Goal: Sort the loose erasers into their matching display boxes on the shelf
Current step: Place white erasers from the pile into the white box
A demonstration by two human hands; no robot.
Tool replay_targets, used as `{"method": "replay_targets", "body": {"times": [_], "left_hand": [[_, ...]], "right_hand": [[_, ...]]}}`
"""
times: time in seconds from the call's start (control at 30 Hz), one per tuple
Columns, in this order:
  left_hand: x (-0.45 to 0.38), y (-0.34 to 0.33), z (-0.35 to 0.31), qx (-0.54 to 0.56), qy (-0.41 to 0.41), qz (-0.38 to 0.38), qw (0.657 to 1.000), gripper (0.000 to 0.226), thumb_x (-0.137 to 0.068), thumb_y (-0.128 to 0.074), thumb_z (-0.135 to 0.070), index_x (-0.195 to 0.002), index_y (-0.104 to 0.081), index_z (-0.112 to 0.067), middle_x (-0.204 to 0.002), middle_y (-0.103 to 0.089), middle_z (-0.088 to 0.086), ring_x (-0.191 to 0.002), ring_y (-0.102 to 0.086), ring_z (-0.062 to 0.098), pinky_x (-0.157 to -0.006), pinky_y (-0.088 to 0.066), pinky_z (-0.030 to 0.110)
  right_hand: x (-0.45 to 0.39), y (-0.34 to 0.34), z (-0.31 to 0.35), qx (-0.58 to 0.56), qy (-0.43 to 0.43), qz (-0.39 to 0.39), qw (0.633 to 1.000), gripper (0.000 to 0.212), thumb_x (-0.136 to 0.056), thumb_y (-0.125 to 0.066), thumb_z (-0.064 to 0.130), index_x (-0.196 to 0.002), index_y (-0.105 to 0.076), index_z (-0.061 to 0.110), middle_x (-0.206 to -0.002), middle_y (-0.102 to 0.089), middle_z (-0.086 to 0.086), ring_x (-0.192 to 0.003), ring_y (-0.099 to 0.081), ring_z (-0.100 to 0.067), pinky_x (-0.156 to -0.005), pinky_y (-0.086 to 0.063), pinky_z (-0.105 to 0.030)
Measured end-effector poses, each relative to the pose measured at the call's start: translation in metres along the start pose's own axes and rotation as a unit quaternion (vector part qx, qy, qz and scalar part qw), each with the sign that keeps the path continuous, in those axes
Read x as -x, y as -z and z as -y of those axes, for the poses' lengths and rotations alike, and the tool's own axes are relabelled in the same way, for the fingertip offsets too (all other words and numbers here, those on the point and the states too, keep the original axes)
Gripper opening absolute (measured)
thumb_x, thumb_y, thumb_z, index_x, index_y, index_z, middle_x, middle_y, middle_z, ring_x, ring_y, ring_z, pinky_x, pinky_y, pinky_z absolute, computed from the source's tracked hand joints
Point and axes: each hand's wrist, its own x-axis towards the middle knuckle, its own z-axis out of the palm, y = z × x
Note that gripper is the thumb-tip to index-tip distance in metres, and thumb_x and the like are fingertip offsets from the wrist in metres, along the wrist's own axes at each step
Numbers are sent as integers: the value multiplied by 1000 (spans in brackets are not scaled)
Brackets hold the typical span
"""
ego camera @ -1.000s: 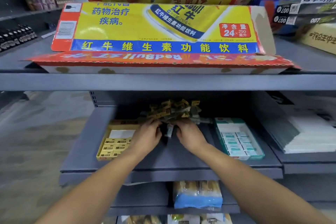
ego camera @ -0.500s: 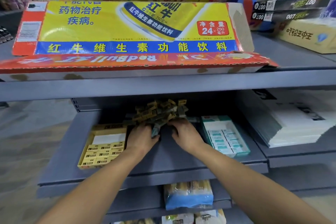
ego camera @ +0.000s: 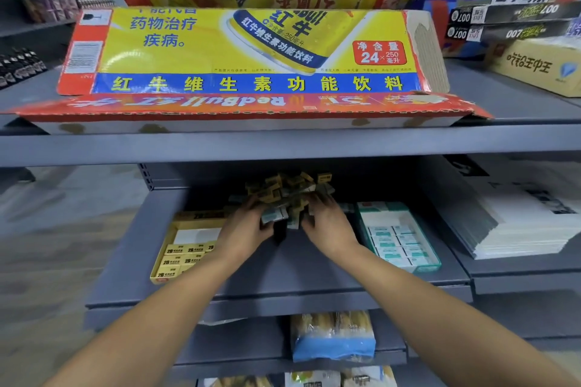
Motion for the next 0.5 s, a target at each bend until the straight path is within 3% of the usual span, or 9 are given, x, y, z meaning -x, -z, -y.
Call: {"method": "replay_targets", "body": {"times": [0.2, 0.5], "left_hand": [[3, 7, -5, 23, -55, -21, 998, 34, -87, -66, -21, -121, -63, -16, -128, -53, 2, -109, -57, 25, -89, -48, 35], [4, 5, -3, 34, -74, -20, 996, 35, -87, -67, -17, -121, -62, -14, -124, -52, 2, -110, -56, 24, -90, -49, 40]], "right_hand": [[-5, 0, 8, 0, 50, 25, 998, 51, -79, -63, 20, -130, -56, 18, -136, -55, -6, -123, -51, -29, -98, -47, -41], [0, -2, 9, 3, 47, 32, 998, 46, -81, -65, 22, -126, -59, 18, -127, -60, -5, -119, -53, -25, -94, -48, -35]]}}
